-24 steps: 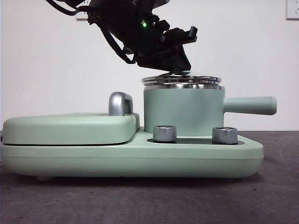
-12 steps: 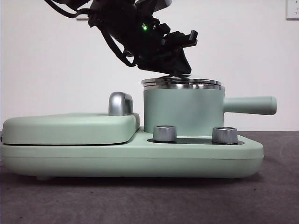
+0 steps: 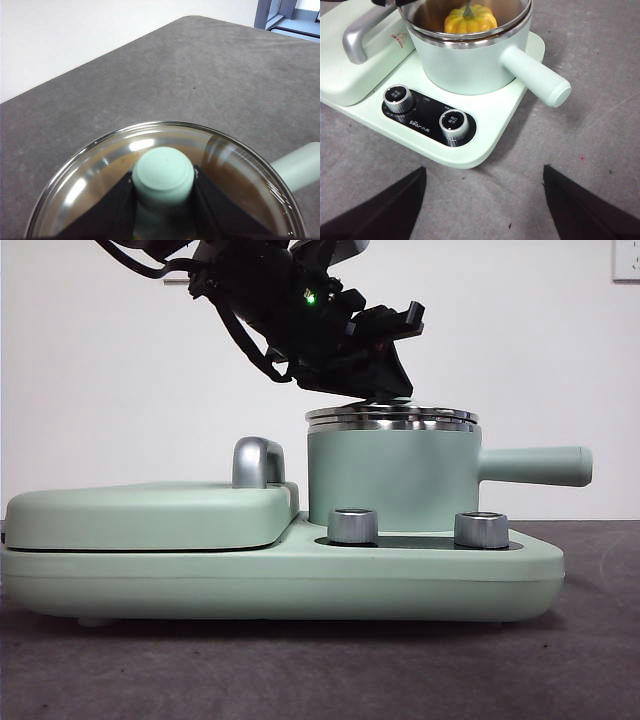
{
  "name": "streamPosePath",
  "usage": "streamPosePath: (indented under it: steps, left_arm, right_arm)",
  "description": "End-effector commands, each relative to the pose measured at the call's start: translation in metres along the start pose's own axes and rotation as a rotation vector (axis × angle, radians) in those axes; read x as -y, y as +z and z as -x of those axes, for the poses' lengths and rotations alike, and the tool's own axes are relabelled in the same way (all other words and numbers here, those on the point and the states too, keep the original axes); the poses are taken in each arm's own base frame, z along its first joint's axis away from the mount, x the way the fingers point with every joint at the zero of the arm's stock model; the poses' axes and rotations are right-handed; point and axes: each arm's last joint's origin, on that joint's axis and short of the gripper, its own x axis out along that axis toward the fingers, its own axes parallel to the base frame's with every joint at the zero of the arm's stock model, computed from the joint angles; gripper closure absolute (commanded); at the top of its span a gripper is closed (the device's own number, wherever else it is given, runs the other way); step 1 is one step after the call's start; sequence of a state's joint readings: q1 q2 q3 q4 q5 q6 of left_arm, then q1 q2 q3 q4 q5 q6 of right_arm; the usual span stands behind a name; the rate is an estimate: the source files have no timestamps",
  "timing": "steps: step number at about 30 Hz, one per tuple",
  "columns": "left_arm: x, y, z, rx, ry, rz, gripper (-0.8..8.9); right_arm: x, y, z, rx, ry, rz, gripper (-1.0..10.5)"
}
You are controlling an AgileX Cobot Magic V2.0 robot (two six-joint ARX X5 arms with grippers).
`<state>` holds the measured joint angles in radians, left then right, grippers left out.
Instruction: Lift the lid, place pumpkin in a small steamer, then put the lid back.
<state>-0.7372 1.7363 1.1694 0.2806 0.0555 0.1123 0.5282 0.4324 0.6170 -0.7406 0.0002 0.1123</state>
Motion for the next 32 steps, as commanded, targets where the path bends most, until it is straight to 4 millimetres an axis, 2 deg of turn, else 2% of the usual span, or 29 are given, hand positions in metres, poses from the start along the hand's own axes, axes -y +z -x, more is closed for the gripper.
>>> streamPosePath:
  steps: [1,23,25,29,32]
  left_arm:
    - [0.003,0.008,-0.005,0.045,-0.01,-0.007,8.04]
    - [0.004,-0.001,-0.011,0.004,-0.025,-0.004,8.03]
    - [0.004,-0.001,-0.01,-0.001,-0.025,-0.002,7.65]
    - [0.004,0.002,-0.006,-0.008,-0.027,-0.002,5.65]
    - [0.004,0.005,-0.001,-0.027,-0.028,0.0,5.33]
  right_arm:
    - [-0.001,0.002,0.0,0.007,0.005,-0.004,5.9]
    - [-0.001,0.002,0.0,0.007,0.005,-0.004,5.9]
    - [-0.001,0.002,0.0,0.007,0.005,-0.004,5.9]
    - [-0.001,0.002,0.0,0.007,0.005,-0.004,5.9]
    - [-0.001,0.002,0.0,0.007,0.005,-0.004,5.9]
